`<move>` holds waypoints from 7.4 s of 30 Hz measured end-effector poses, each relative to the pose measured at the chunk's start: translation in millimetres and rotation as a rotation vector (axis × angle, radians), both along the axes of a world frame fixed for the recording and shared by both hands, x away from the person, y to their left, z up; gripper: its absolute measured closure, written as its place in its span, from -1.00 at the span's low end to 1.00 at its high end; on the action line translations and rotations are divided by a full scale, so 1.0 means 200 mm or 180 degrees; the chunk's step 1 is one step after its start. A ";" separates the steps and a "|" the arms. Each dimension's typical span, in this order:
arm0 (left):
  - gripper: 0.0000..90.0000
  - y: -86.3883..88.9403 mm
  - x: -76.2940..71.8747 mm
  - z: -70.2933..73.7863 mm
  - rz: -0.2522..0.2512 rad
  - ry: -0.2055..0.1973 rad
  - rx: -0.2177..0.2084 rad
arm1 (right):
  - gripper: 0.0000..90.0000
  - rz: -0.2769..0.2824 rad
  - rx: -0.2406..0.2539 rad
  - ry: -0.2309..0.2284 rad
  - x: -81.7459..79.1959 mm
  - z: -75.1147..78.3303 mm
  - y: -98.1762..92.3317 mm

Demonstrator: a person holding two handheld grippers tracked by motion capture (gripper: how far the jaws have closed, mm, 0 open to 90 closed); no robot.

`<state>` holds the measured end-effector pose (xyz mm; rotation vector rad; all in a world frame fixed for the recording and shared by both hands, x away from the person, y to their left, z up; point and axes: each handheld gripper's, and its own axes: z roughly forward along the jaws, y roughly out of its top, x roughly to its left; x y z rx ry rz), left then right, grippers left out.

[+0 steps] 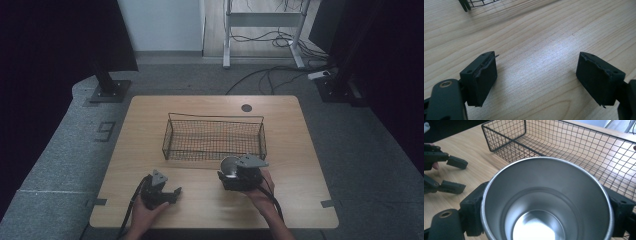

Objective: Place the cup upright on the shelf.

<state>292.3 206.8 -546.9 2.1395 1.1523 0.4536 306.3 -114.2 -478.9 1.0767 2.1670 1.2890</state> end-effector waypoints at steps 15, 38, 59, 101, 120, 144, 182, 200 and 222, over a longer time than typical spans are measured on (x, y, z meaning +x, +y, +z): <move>-0.62 0.00 0.00 0.00 0.0001 0.0000 -0.0002 | -0.70 -0.0064 0.0052 -0.0091 0.06 0.12 -0.02; -0.62 0.00 0.00 0.00 0.0000 0.0002 -0.0001 | -0.70 -0.0160 0.0140 -0.0173 0.15 0.25 -0.03; -0.62 0.00 0.00 0.00 0.0001 0.0001 0.0000 | -0.70 -0.0230 0.0119 -0.0206 0.23 0.33 -0.02; -0.63 0.00 0.00 0.00 0.0004 0.0002 -0.0015 | -0.70 -0.0470 0.0052 0.0041 0.59 0.30 0.00; -0.63 0.00 0.00 0.00 0.0001 0.0002 -0.0018 | -0.70 -0.0552 -0.0019 0.0188 0.72 0.24 0.03; -0.63 0.00 0.00 0.00 0.0001 0.0004 -0.0021 | -0.70 -0.0702 -0.0264 0.0461 0.79 0.08 0.04; -0.63 0.00 0.00 0.00 0.0000 0.0004 -0.0024 | -0.70 -0.0610 -0.0566 0.0872 0.83 -0.01 0.09; -0.63 0.00 0.00 0.00 0.0001 0.0000 -0.0022 | -0.71 -0.0673 -0.0794 0.1048 0.85 -0.02 0.11; -0.63 0.00 0.00 0.00 0.0000 0.0001 -0.0016 | -0.88 -0.0752 -0.0508 0.0733 0.78 0.04 0.02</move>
